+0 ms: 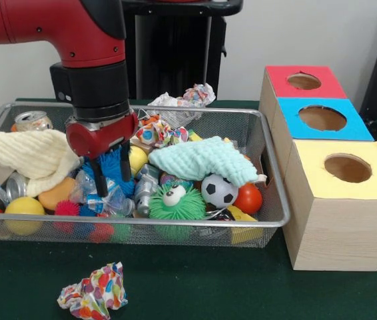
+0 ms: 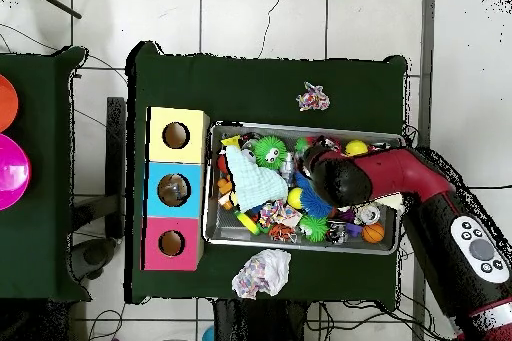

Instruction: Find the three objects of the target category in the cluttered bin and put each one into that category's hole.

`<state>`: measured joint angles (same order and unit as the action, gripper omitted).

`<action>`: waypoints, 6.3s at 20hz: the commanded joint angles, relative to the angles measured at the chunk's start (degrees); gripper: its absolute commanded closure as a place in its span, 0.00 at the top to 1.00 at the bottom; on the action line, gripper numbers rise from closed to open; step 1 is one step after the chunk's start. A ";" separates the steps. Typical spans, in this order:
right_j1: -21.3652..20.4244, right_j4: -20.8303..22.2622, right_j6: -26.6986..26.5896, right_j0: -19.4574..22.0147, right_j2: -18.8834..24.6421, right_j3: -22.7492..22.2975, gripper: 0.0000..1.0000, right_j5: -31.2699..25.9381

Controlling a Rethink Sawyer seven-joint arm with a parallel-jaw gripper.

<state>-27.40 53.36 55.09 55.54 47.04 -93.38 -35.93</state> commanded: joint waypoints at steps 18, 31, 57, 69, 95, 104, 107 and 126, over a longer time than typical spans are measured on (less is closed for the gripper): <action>3.77 5.48 -12.16 1.38 -0.69 -1.90 1.00 2.43; 5.90 6.24 -12.33 1.96 -0.57 -0.80 1.00 2.96; 7.58 4.19 -16.77 4.89 1.89 0.63 1.00 0.91; 8.14 4.54 -16.60 5.15 1.98 1.17 1.00 0.92; 7.64 4.40 -14.18 4.54 1.35 1.09 0.00 1.26; 2.69 1.30 -12.40 3.72 2.53 -1.23 0.00 -1.83; 1.70 0.48 -12.80 3.57 2.92 -1.40 0.00 -2.73; -2.11 -2.42 -12.33 2.68 2.63 -2.80 0.00 -3.81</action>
<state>-28.58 51.40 55.09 58.78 48.79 -94.31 -33.20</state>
